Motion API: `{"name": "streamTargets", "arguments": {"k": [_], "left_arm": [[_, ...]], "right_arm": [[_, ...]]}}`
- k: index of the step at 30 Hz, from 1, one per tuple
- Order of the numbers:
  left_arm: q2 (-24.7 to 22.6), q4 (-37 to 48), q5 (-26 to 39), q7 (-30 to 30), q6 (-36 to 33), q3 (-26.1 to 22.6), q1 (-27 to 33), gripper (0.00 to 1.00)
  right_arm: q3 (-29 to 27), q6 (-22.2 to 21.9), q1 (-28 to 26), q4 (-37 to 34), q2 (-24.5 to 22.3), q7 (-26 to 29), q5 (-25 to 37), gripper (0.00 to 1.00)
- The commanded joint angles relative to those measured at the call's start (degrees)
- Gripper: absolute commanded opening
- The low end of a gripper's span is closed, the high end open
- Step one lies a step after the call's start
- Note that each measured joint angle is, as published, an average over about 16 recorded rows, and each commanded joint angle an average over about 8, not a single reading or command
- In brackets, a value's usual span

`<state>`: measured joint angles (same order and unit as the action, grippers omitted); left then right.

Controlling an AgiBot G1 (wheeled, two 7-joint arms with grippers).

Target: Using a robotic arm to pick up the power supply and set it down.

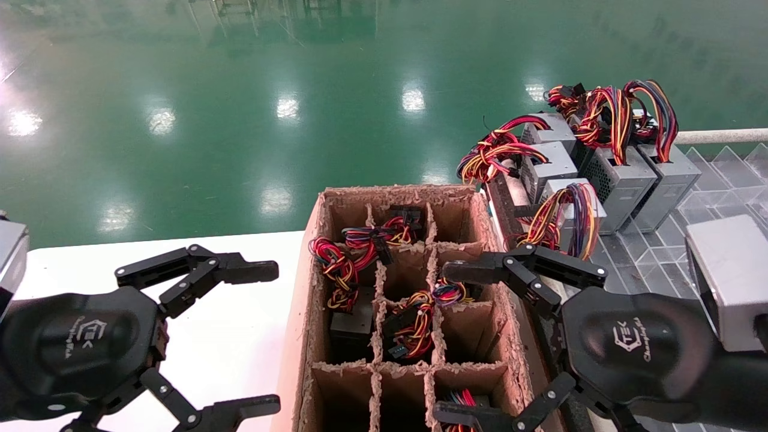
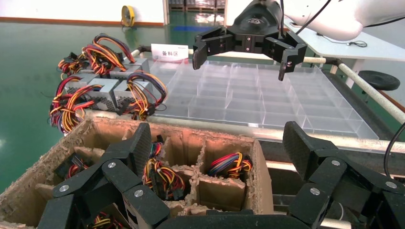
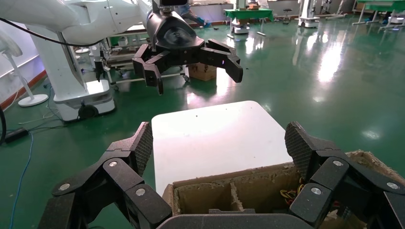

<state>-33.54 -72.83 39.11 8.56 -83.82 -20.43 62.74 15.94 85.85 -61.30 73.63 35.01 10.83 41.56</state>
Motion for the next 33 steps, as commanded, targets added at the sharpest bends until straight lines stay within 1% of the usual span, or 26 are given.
{"name": "streamTargets", "arguments": {"k": [1,33], "left_arm": [[0.00,0.00,0.00,0.00,0.00,0.00,0.00,1.00],[0.00,0.00,0.00,0.00,0.00,0.00,0.00,1.00]], "right_arm": [[0.01,-0.04,-0.05,-0.01,0.00,-0.02,0.07,1.00],[0.09,-0.20,-0.28,-0.07,0.00,-0.10,0.32,1.00]]}}
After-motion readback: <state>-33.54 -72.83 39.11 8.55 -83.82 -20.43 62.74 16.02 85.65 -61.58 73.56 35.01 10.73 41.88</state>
